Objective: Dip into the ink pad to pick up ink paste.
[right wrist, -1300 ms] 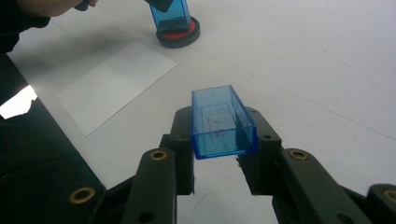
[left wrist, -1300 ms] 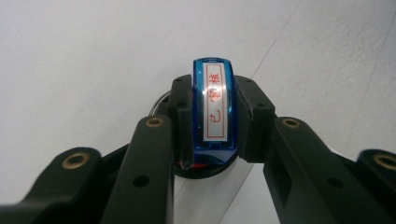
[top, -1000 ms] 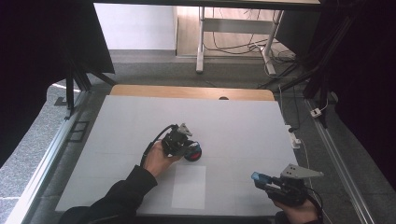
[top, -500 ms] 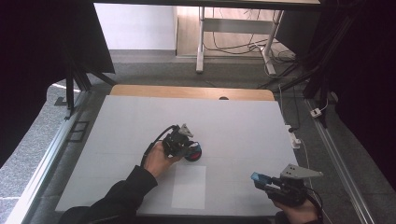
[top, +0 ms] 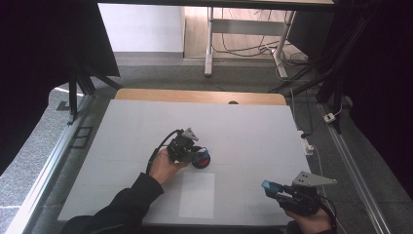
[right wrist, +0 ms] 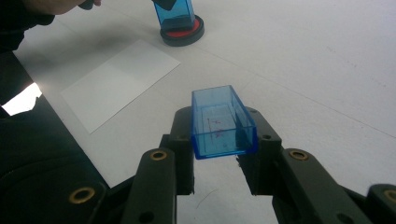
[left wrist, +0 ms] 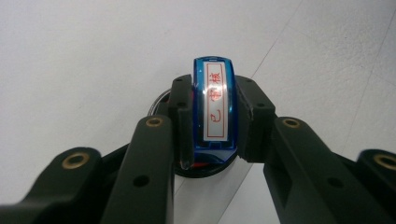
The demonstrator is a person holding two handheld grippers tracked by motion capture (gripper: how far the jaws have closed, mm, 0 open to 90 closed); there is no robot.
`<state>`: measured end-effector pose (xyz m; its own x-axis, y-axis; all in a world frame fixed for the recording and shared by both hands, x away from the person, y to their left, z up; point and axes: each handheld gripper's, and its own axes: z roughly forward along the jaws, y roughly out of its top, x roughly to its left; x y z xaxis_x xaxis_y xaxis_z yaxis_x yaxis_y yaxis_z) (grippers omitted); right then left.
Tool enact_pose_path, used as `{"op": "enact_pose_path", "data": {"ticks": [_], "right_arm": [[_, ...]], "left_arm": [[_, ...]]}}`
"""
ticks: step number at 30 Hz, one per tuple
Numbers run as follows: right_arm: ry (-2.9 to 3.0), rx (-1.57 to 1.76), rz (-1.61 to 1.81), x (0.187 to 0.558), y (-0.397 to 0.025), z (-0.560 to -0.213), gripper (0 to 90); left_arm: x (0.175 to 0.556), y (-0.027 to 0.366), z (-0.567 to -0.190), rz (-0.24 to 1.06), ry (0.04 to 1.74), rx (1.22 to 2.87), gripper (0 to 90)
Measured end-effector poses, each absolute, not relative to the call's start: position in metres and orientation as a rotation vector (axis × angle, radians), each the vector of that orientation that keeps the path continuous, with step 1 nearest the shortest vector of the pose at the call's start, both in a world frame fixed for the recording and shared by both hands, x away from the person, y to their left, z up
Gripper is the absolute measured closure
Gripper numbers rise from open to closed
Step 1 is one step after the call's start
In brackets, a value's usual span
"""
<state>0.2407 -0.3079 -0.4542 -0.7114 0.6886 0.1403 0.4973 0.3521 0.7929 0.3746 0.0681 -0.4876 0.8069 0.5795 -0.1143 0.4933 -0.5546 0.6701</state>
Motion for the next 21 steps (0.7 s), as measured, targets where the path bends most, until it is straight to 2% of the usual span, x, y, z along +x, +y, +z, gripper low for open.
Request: {"op": "enact_pose_path", "data": {"ticks": [21], "right_arm": [[2.394,1.073,1.279,0.24,-0.308,-0.454,68.1]], "left_arm": [[0.361,0.08,-0.467,0.104,0.738,2.196,70.7]]}}
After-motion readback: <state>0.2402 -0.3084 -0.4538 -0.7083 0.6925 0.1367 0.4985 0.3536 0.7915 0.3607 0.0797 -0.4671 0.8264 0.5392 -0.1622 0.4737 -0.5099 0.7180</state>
